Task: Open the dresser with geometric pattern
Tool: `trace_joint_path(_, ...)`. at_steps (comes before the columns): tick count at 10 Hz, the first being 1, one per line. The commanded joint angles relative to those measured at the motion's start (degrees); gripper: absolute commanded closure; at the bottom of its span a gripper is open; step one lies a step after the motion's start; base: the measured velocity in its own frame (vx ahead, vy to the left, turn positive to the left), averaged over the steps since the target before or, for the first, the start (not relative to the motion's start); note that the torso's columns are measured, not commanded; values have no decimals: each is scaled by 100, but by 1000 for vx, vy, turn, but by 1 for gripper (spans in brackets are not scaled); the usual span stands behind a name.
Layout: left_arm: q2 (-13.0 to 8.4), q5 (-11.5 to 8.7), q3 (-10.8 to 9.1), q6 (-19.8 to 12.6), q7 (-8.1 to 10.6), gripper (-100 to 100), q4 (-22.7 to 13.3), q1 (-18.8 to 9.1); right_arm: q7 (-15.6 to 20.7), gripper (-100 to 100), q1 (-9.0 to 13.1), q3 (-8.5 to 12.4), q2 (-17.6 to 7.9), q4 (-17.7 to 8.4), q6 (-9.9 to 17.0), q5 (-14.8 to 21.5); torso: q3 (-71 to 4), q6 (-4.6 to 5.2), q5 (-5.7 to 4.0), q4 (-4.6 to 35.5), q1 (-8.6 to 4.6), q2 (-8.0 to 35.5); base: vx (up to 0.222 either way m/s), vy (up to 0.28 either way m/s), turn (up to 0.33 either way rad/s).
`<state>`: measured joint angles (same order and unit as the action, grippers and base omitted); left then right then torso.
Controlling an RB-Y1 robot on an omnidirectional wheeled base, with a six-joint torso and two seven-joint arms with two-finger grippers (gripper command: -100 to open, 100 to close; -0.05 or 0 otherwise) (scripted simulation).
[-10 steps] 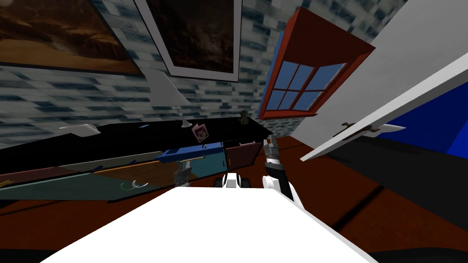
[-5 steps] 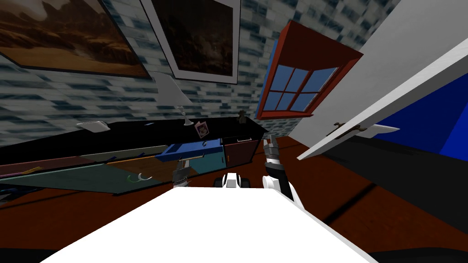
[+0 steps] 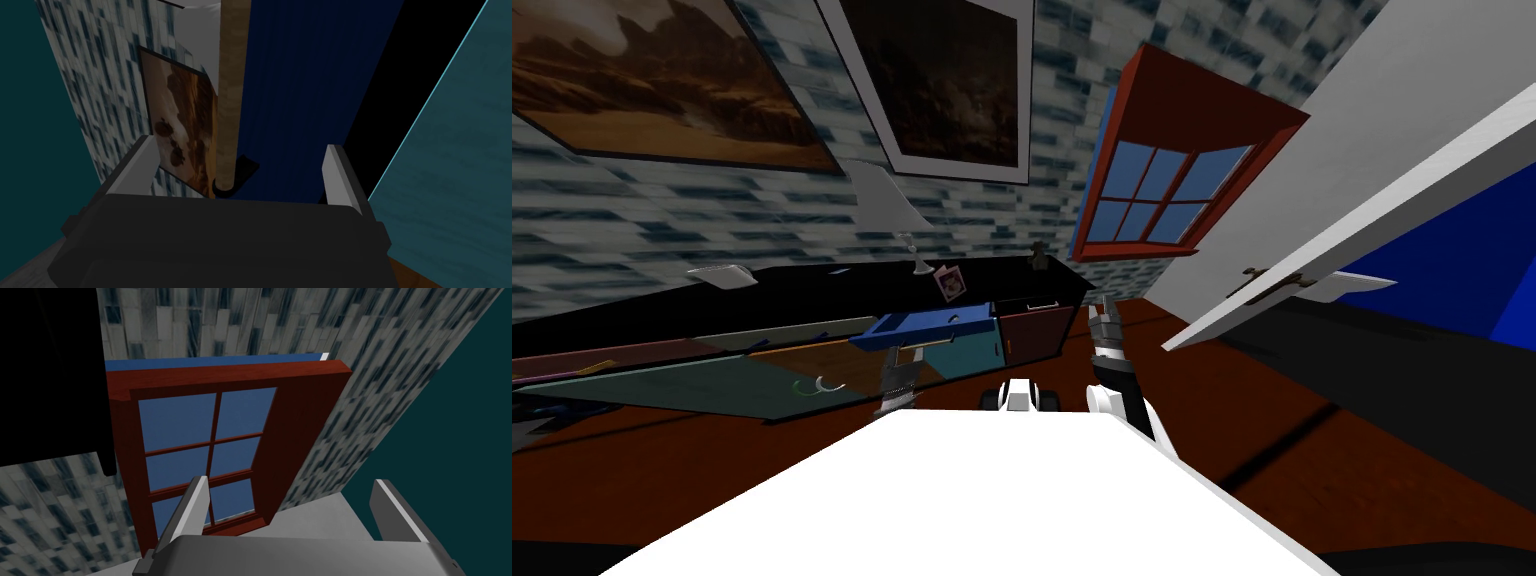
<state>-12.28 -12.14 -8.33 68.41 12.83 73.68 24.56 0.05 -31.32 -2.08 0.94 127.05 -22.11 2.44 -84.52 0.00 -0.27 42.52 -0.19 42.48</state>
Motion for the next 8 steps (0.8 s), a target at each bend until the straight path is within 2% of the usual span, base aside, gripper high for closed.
trace_joint_path(1, -167, -96, -99, -263, 116, -100, 342, 47, 0, 0, 0, 0, 0, 0, 0, 0, 3, -4, -13, 8, -13, 9, -13, -50, 15)
trace_joint_path(4, -356, -207, -204, -605, 249, -100, 688, 109, 0, 0, 0, 0, 0, 0, 0, 0, 15, -15, -46, 36, -34, 41, -10, -50, 9)
trace_joint_path(5, -356, -207, -204, -605, 249, -100, 688, 109, 0, 0, 0, 0, 0, 0, 0, 0, 19, -19, -57, 45, -43, 53, -5, -34, 18)
trace_joint_path(6, -305, -176, -137, -651, 241, -100, 539, 159, 0, 0, 0, 0, 0, 0, 0, 0, 23, -14, -57, 47, -47, 58, 4, -7, 3)
trace_joint_path(7, -300, -176, -130, -681, 241, 0, 514, 172, 0, 0, 0, 0, 0, 0, 0, 0, 22, -6, -36, 30, -40, 46, 0, 0, 0)
trace_joint_path(8, -292, -173, -121, -709, 239, 0, 487, 190, 0, 0, 0, 0, 0, 0, 0, 0, 13, -1, -20, 15, -27, 26, 0, 0, 0)
